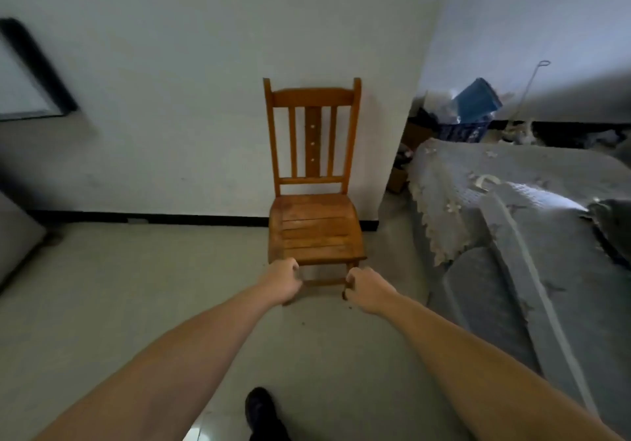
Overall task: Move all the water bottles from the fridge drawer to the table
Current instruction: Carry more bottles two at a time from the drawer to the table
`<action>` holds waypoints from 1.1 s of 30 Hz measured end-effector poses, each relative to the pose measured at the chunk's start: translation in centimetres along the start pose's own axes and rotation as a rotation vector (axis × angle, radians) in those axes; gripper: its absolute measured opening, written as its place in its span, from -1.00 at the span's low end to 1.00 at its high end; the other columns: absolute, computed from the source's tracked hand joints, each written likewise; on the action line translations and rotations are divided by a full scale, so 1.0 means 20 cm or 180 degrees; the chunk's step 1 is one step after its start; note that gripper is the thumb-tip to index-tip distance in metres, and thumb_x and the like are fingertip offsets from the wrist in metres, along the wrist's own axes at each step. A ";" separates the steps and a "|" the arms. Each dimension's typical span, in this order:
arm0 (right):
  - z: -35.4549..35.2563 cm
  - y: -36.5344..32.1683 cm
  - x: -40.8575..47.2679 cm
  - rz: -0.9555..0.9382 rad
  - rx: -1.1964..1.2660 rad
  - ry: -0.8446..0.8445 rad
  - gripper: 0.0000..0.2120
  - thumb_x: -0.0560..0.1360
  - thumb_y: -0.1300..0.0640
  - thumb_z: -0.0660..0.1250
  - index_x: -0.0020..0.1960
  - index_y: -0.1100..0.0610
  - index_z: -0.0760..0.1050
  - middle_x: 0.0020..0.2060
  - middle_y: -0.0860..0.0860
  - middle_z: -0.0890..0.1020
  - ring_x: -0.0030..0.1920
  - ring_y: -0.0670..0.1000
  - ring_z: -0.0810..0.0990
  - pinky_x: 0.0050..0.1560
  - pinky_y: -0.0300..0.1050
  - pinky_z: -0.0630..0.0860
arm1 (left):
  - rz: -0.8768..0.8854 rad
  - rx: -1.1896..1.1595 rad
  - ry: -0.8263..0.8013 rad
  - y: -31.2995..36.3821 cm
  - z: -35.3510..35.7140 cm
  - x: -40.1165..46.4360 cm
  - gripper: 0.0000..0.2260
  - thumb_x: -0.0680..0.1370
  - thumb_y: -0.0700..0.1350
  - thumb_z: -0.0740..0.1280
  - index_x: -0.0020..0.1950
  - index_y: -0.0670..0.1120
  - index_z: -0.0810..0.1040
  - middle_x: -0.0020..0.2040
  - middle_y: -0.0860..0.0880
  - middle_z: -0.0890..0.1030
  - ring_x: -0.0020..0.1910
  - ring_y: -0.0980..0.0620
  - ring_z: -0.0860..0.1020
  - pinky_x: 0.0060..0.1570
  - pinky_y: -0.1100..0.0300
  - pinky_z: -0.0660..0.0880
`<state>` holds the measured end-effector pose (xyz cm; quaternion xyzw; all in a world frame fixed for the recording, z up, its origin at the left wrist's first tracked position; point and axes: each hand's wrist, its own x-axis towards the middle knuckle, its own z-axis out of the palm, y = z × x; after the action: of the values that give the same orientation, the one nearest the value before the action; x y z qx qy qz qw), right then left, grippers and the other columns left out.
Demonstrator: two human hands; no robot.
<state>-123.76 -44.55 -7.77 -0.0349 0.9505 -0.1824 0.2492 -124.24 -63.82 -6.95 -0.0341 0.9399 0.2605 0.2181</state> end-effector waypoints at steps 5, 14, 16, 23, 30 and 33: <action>-0.08 -0.37 0.42 -0.0107 -0.0112 -0.0053 -0.79 0.56 0.11 0.22 0.16 0.15 0.46 0.10 0.10 0.56 0.05 0.10 0.56 -0.02 -0.09 0.50 | -0.0208 -0.0162 0.0197 -0.29 -0.36 0.21 -0.77 0.56 -0.11 0.24 0.19 -0.11 0.50 0.18 -0.12 0.53 0.15 -0.09 0.53 -0.03 0.19 0.41; -0.16 -1.26 1.01 -0.0860 -0.0567 -0.0165 -0.78 0.58 0.11 0.16 0.18 0.15 0.44 0.08 0.09 0.53 0.05 0.09 0.54 0.03 -0.03 0.53 | -0.0783 -0.0485 0.0648 -0.96 -1.00 0.45 -0.61 0.56 -0.10 0.27 0.38 -0.15 0.41 0.35 -0.16 0.44 0.31 -0.10 0.43 0.25 0.14 0.37; -0.12 -1.44 1.11 -0.0978 -0.0643 -0.0325 -0.71 0.57 0.13 0.15 0.25 0.18 0.43 0.15 0.11 0.51 0.09 0.11 0.53 0.11 0.01 0.52 | -0.1003 -0.0596 0.0740 -1.12 -1.06 0.46 -0.62 0.56 -0.08 0.30 0.36 -0.14 0.42 0.35 -0.15 0.44 0.31 -0.09 0.44 0.26 0.14 0.37; 0.01 -2.02 1.48 -0.1473 -0.0863 -0.0649 -0.65 0.57 0.16 0.15 0.32 0.24 0.41 0.27 0.17 0.48 0.18 0.15 0.51 0.13 -0.05 0.45 | -0.1673 -0.0984 0.1016 -1.59 -1.31 0.51 -0.65 0.57 -0.07 0.28 0.35 -0.11 0.42 0.35 -0.12 0.41 0.28 -0.08 0.46 0.22 0.17 0.37; 0.04 -2.62 1.99 -0.2032 -0.1151 -0.0686 -0.66 0.56 0.13 0.17 0.30 0.20 0.40 0.26 0.19 0.46 0.20 0.17 0.49 0.07 -0.10 0.42 | -0.2034 -0.1592 0.1448 -2.00 -1.65 0.79 -0.87 0.56 -0.20 0.28 0.10 -0.06 0.45 -0.09 0.00 0.45 -0.16 0.08 0.48 -0.20 0.49 0.37; -0.01 -2.91 2.20 -0.2242 -0.1231 -0.0704 -0.65 0.58 0.10 0.19 0.32 0.20 0.39 0.27 0.17 0.44 0.22 0.15 0.48 0.14 -0.10 0.43 | -0.2155 -0.1634 0.1532 -2.14 -1.87 0.92 -0.73 0.57 -0.17 0.28 0.26 -0.15 0.46 0.19 -0.13 0.49 0.16 -0.07 0.52 0.11 0.28 0.43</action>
<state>-163.76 -105.55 -6.68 -0.4234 0.8647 -0.0697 0.2610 -147.80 -118.56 -6.34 -0.4498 0.8052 0.3830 0.0516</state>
